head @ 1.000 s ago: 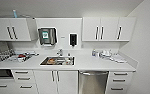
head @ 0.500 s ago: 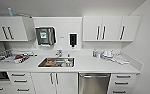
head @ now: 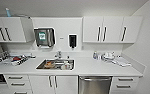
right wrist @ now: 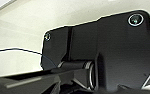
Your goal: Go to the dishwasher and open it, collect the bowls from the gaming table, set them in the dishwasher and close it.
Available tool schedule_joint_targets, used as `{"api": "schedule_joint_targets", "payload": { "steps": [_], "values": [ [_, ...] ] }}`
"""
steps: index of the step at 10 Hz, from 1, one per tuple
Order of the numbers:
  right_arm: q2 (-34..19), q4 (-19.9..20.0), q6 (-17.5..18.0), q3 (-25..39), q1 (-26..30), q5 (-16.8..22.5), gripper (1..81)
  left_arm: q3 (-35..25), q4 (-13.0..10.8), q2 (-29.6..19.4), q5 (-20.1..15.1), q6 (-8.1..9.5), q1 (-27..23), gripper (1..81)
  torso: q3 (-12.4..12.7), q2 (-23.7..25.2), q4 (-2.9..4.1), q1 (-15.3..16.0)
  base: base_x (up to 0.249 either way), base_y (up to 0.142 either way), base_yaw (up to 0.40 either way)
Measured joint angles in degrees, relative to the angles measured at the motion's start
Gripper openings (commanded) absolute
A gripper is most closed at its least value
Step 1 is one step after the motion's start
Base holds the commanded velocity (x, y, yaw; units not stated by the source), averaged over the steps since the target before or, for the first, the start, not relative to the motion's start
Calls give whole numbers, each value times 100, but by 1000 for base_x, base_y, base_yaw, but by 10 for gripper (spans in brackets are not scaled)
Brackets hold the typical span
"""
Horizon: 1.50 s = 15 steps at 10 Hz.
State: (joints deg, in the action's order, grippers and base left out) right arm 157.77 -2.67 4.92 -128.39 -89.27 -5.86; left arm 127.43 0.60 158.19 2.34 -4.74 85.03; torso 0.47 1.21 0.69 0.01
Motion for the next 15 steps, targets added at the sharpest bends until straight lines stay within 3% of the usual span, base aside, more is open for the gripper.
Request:
{"api": "schedule_joint_targets", "payload": {
  "steps": [15],
  "values": [
    [-16,2,0,89,38,-33,811,-6,0,-24,52,-2,-39,811,2,2,0,0,146,0,0]
  ]
}}
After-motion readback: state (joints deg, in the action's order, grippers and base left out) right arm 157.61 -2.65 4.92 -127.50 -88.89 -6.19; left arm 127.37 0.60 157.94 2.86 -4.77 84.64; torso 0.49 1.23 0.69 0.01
